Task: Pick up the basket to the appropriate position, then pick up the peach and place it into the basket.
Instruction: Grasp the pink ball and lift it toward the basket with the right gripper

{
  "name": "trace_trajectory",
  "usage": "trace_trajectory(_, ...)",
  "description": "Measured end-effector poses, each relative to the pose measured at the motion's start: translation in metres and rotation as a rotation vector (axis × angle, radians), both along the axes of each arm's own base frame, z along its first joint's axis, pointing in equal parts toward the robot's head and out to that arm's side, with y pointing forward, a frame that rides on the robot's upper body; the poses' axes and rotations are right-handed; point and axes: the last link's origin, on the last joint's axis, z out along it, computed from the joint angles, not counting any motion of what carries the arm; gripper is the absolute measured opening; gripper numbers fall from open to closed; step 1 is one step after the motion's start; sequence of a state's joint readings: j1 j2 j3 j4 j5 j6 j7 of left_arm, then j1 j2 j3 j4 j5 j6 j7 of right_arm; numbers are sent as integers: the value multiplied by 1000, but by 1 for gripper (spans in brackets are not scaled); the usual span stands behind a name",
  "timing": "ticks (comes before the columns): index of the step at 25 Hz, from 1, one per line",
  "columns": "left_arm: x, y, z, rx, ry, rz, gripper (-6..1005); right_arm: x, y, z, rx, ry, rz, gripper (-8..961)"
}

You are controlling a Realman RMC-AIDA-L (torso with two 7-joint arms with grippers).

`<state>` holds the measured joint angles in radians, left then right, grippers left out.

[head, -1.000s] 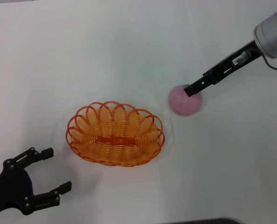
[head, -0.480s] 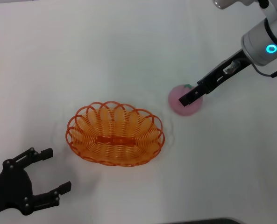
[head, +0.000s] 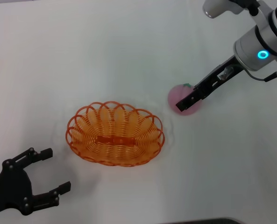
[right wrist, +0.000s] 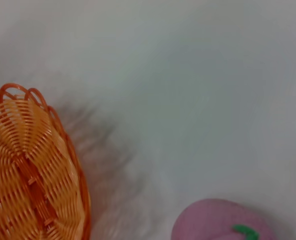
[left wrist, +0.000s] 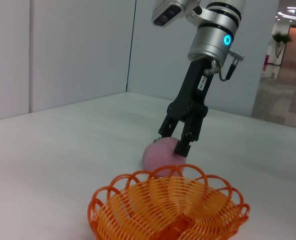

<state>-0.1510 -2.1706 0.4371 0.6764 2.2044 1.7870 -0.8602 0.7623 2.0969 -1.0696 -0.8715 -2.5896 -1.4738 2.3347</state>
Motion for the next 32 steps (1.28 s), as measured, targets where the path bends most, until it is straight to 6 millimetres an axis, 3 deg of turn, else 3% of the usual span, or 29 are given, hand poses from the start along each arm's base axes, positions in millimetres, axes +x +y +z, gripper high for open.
trace_trajectory(13, 0, -1, 0, 0, 0, 3, 908, 1, 3, 1, 27, -6, -17, 868)
trace_trajectory(18, -1, -1, 0, -1, -1, 5, 908, 2, 2, -1, 16, -17, -13, 639)
trace_trajectory(21, -1, -1, 0, 2, -3, 9, 908, 2, 1, 0, 22, -10, -15, 398)
trace_trajectory(27, -1, -1, 1, 7, -6, 14, 908, 0, 3, 9, 53, 58, -16, 303)
trace_trajectory(32, 0, -1, 1, 7, -12, 15, 908, -9, -1, 15, 29, 170, -1, 298)
